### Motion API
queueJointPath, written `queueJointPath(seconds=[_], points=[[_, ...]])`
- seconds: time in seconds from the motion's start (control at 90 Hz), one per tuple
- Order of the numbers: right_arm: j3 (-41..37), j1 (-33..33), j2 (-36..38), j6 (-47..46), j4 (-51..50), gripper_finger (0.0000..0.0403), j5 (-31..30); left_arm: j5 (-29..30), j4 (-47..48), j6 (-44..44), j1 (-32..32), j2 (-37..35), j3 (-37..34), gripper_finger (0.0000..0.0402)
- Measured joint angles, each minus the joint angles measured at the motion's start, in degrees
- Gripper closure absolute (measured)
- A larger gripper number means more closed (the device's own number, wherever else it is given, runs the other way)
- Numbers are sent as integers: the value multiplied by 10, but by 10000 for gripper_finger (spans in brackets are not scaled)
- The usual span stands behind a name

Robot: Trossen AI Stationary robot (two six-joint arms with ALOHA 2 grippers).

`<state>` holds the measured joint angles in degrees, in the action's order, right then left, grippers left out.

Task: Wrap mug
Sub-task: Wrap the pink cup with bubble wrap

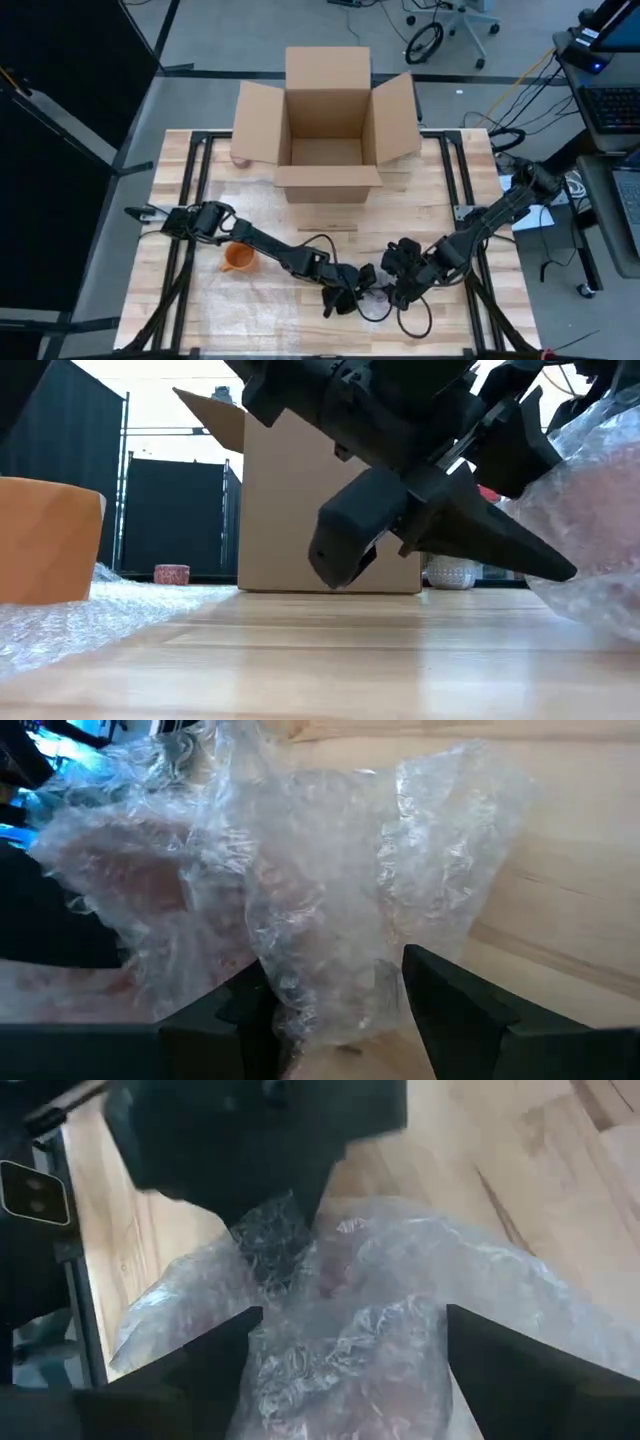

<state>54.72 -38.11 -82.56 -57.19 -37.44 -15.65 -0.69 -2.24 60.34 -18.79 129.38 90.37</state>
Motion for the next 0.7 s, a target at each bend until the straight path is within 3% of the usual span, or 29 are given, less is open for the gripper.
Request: queueJointPath(seconds=[0.2, 0.422, 0.7], points=[[0, -25, -1, -38, -21, 117, -15, 14, -9, -7, -2, -1, 1, 223], [0, -32, -10, -82, -47, 117, -12, 69, -8, -30, -11, -3, 3, 223], [-4, -28, -16, -84, -60, 117, -10, 119, -51, -7, -15, -2, 1, 223]])
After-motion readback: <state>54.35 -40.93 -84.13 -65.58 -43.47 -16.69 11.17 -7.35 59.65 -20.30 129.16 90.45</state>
